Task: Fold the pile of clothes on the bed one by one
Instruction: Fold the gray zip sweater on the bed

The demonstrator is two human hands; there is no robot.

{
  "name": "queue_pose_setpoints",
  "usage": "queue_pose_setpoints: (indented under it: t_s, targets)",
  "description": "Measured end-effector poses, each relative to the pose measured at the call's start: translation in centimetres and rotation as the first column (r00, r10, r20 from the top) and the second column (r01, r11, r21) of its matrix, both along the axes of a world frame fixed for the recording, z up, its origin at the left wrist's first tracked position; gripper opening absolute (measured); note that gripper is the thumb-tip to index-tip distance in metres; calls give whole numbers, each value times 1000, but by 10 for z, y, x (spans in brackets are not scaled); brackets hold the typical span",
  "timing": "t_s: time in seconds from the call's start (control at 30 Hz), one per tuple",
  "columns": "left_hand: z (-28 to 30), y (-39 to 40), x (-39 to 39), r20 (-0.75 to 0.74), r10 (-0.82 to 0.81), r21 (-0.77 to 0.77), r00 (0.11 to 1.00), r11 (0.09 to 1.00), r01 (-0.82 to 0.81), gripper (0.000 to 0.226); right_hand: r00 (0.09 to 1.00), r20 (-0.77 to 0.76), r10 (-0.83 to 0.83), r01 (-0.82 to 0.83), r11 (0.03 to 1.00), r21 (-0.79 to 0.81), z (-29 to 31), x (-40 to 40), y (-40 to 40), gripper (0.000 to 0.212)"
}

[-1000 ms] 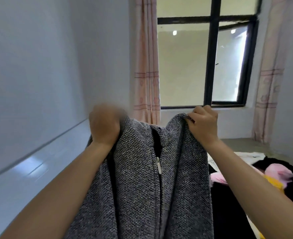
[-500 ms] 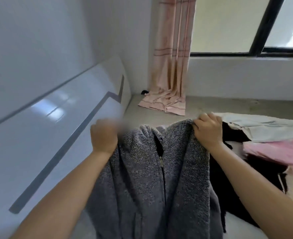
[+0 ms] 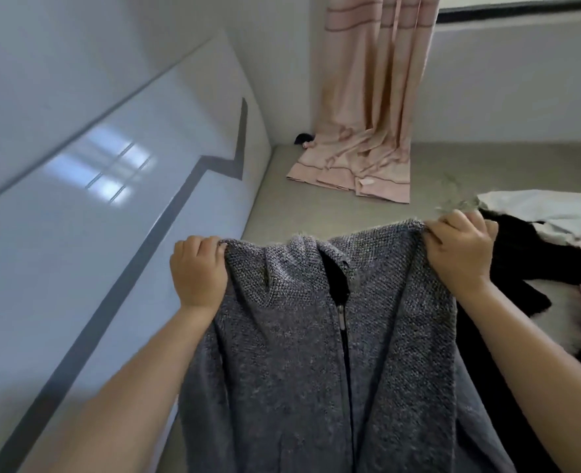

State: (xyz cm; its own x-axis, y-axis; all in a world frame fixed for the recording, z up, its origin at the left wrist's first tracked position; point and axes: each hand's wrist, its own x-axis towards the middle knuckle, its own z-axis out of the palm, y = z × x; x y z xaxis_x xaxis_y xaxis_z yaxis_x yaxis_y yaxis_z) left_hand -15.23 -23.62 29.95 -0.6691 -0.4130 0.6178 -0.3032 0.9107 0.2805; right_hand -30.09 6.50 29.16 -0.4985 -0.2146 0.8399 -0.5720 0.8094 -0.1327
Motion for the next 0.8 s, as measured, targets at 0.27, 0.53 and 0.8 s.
queue_pose_setpoints:
  t_s: [0.27,0.53,0.8]
  targets:
    - [-84,-11,-90,675,120,5,728,986,-168,51,574,606,-551,32,754,656,-94,-43,-33,62]
    - [-243,40,-4,957,-198,208,211,978,-25,61,279,794,-540,-325,725,608,-232,62,-29,46]
    - [-326,64,125,949,-257,283,180,949,-136,65,50,823,-566,-91,818,568,-294,186,-15,76]
